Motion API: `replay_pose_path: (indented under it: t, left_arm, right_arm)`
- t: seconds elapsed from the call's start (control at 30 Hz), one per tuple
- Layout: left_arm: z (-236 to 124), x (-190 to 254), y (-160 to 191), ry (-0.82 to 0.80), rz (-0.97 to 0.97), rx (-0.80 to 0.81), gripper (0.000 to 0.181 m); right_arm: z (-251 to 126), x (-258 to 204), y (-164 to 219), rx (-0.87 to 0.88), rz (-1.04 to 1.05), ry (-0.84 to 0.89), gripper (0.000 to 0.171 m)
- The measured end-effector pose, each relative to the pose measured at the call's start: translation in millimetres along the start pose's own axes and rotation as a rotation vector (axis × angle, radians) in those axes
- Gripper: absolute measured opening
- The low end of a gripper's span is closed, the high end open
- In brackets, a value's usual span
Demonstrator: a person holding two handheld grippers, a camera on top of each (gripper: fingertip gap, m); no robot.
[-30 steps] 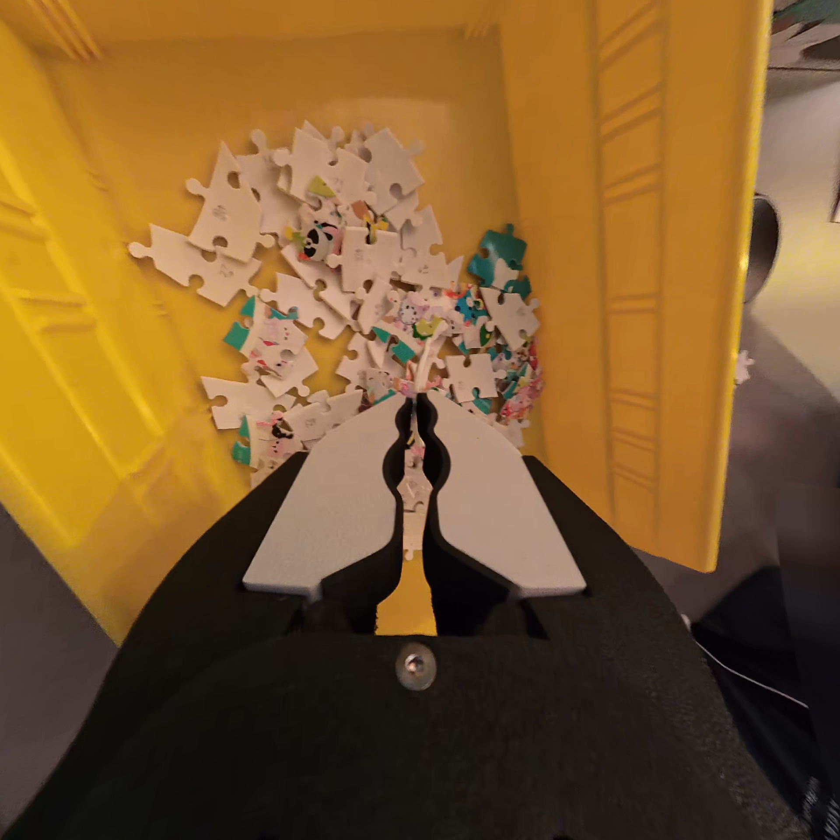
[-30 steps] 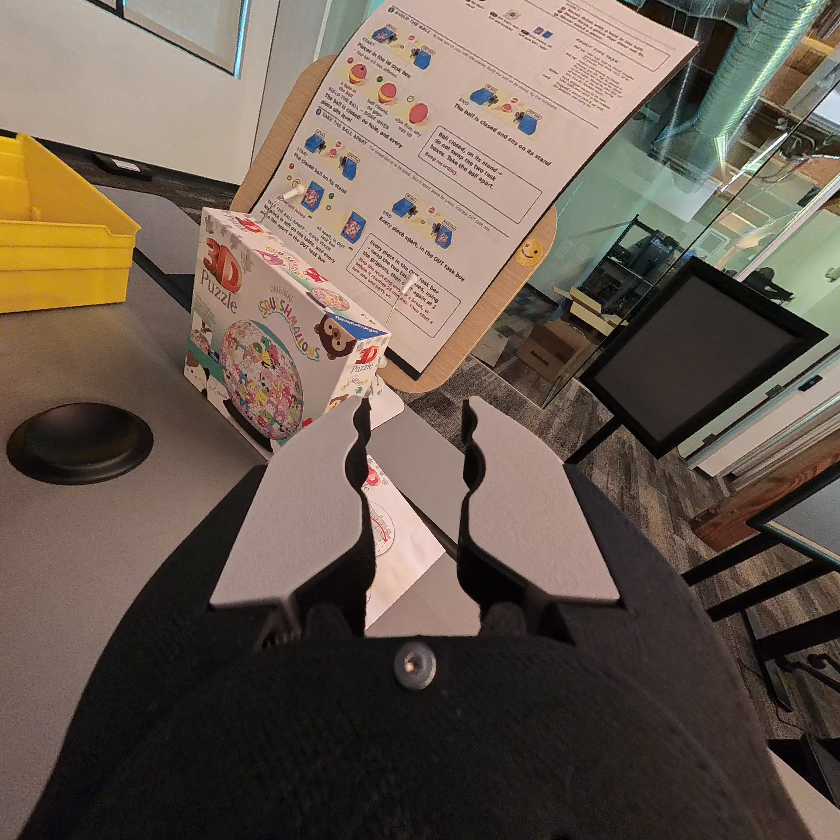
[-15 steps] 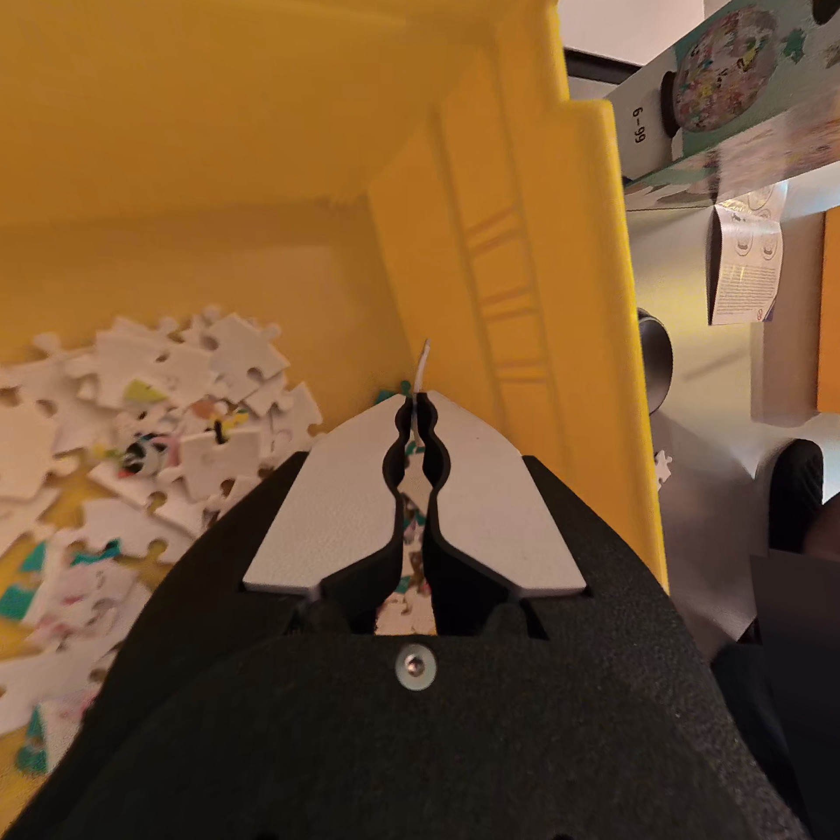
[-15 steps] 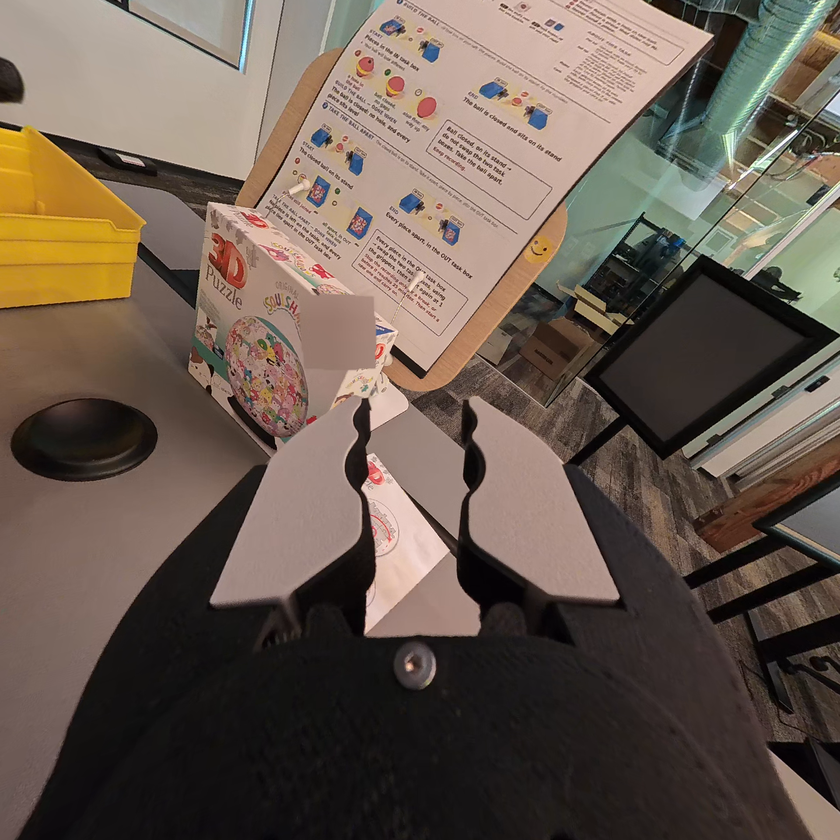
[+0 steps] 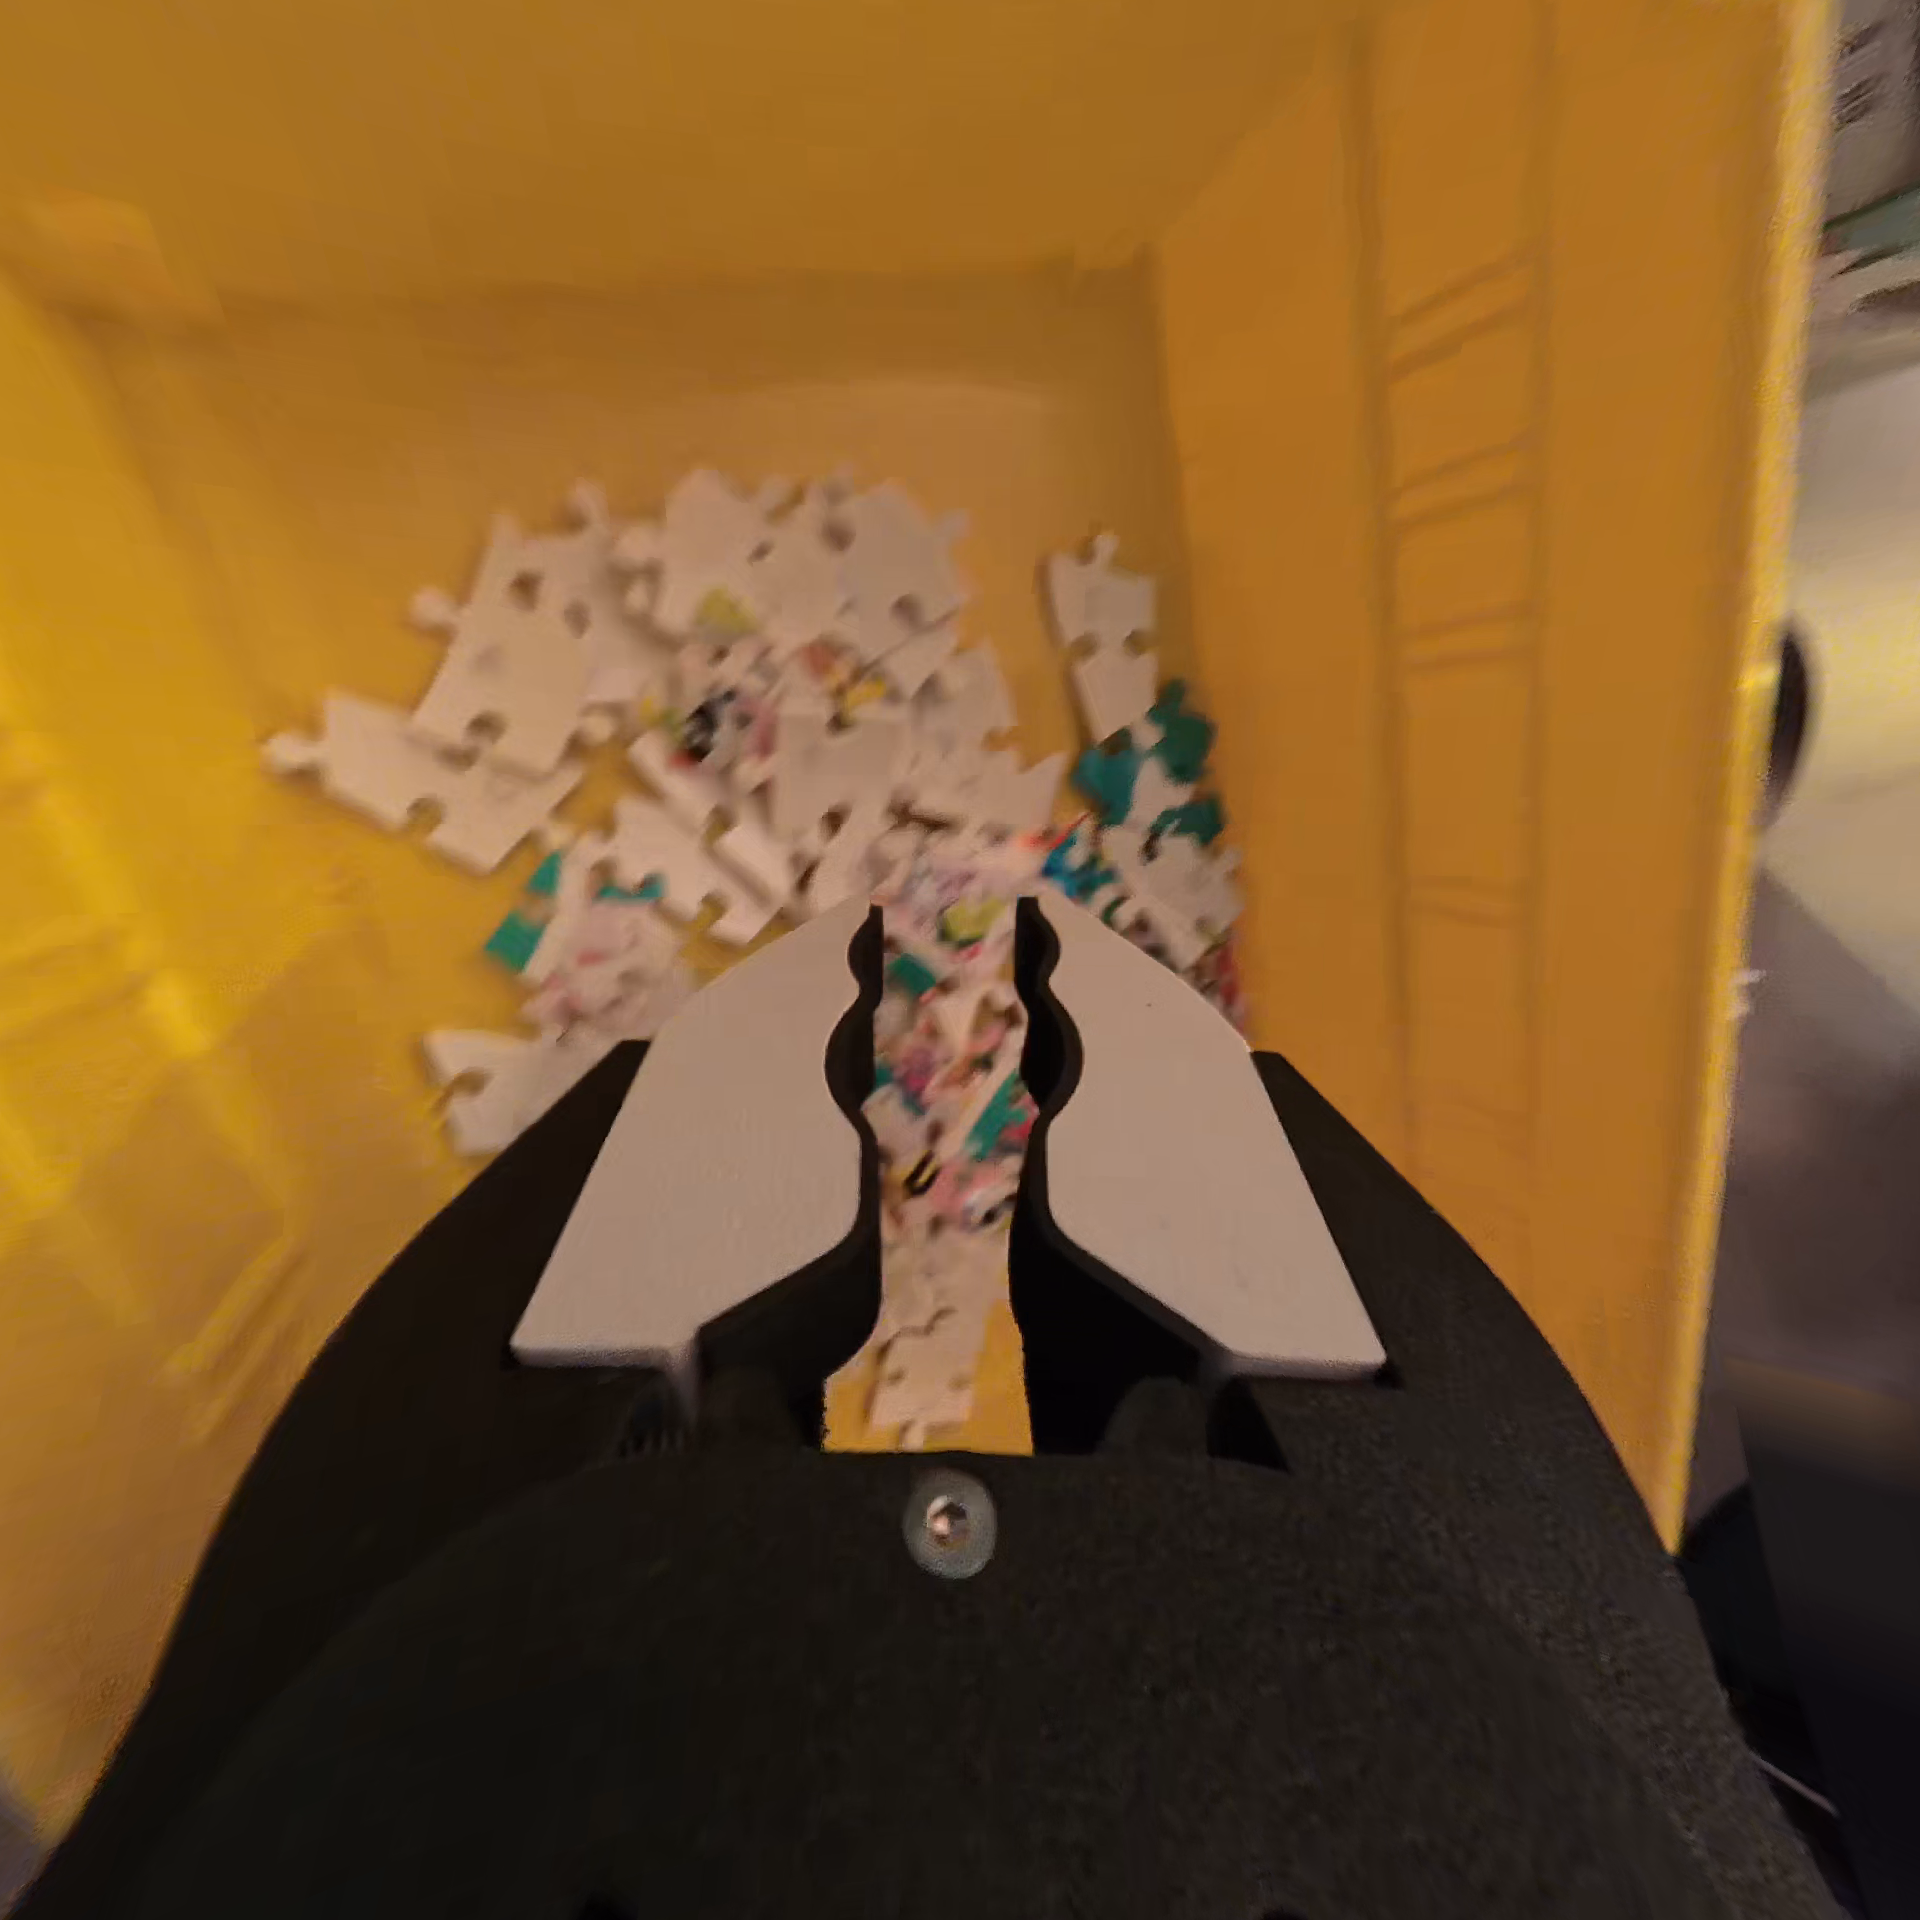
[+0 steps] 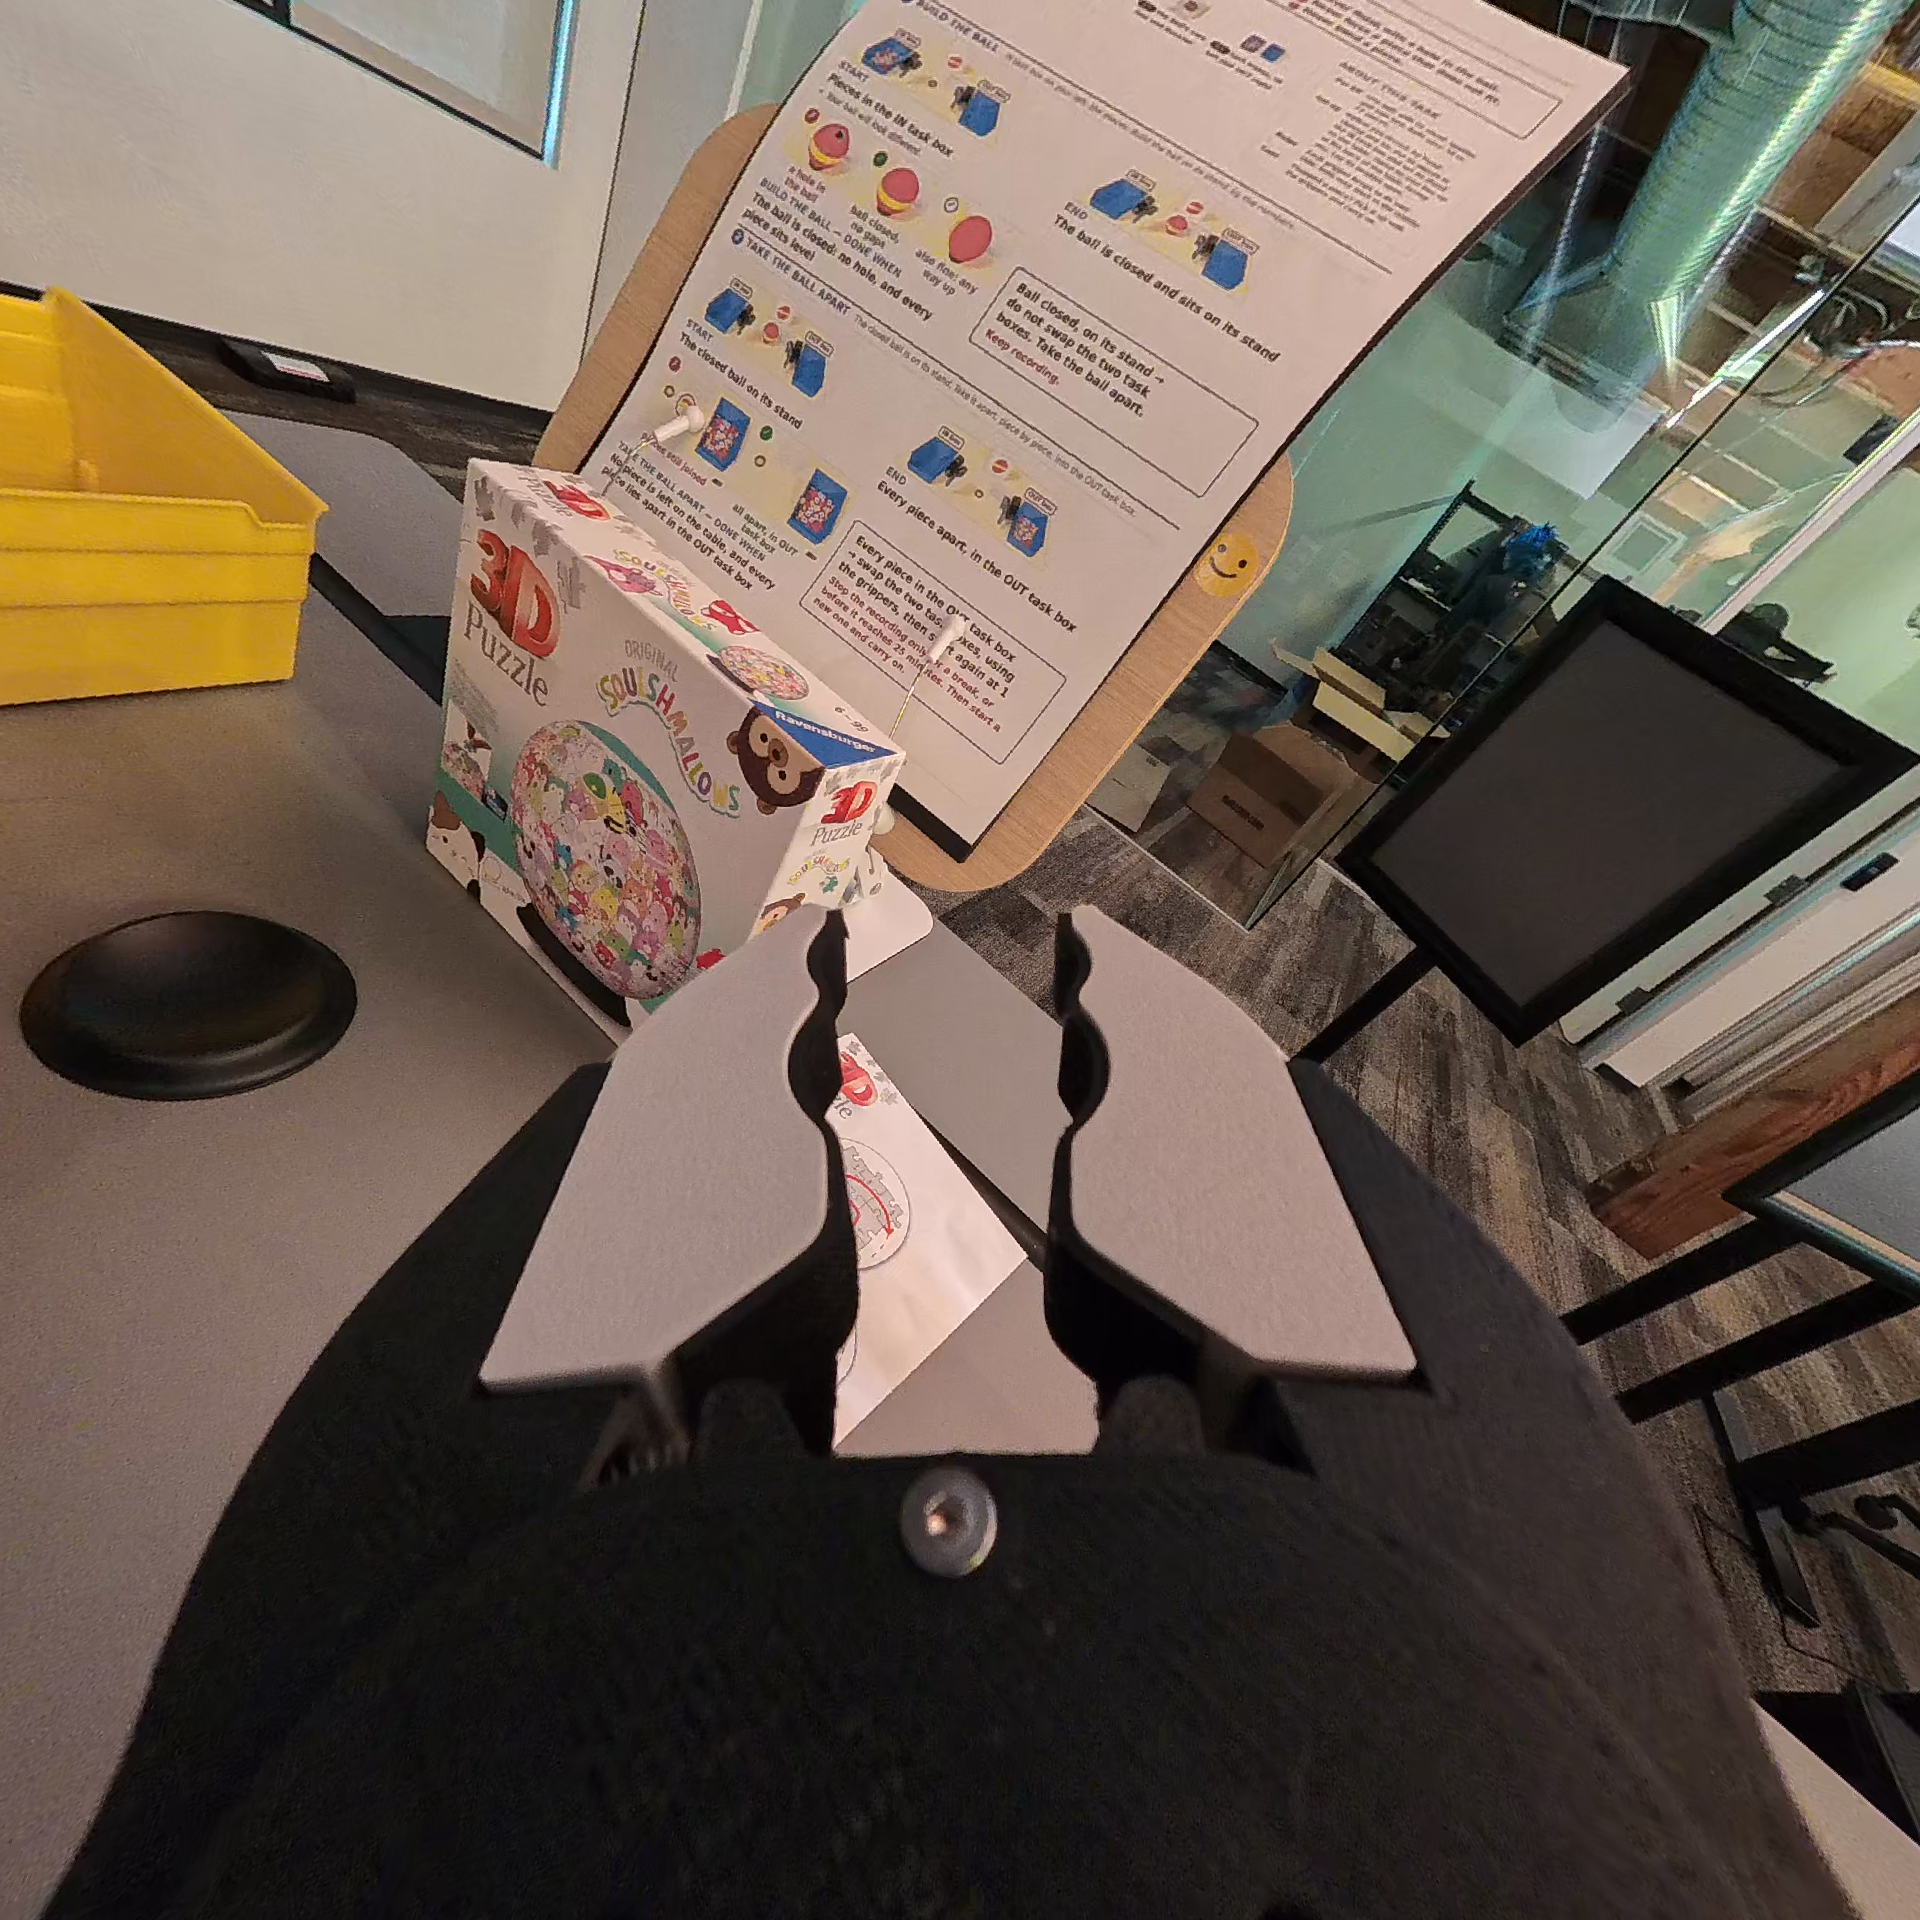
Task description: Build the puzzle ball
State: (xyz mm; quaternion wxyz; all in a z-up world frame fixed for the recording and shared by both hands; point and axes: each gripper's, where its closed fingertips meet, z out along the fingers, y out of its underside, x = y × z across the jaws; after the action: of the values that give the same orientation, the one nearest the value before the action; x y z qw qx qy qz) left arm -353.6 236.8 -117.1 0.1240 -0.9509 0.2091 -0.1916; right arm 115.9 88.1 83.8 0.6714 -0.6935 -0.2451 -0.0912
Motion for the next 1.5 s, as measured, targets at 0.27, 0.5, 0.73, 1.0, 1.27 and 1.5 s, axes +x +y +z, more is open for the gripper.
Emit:
replay_pose_path:
  t: [0.27, 0.5, 0.73, 1.0, 1.27, 1.5]
  left_arm:
    - [0, -18, 29, -0.074, 0.092, -0.144, 0.031]
    - [-2, -10, 14, -0.181, 0.469, -0.061, 0.045]
    - [13, 0, 16, -0.22, 0.604, -0.102, 0.05]
    - [25, -6, 19, -0.294, 0.645, -0.168, 0.04]
    - [10, -8, 13, -0.271, 0.602, -0.097, 0.014]
    - [-4, -14, 4, -0.245, 0.51, -0.008, 0.002]
  right_arm:
    - [0, -3, -1, 0.0, -0.008, -0.005, 0.039]
    - [1, -4, 0, -0.005, -0.01, -0.008, 0.039]
    - [0, -1, -1, -0.001, -0.007, -0.002, 0.039]
    - [-2, 2, 0, -0.001, -0.004, 0.006, 0.039]
    - [-1, 1, 0, -0.003, -0.007, 0.004, 0.039]
    - [0, 0, 0, -0.004, -0.006, 0.001, 0.039]
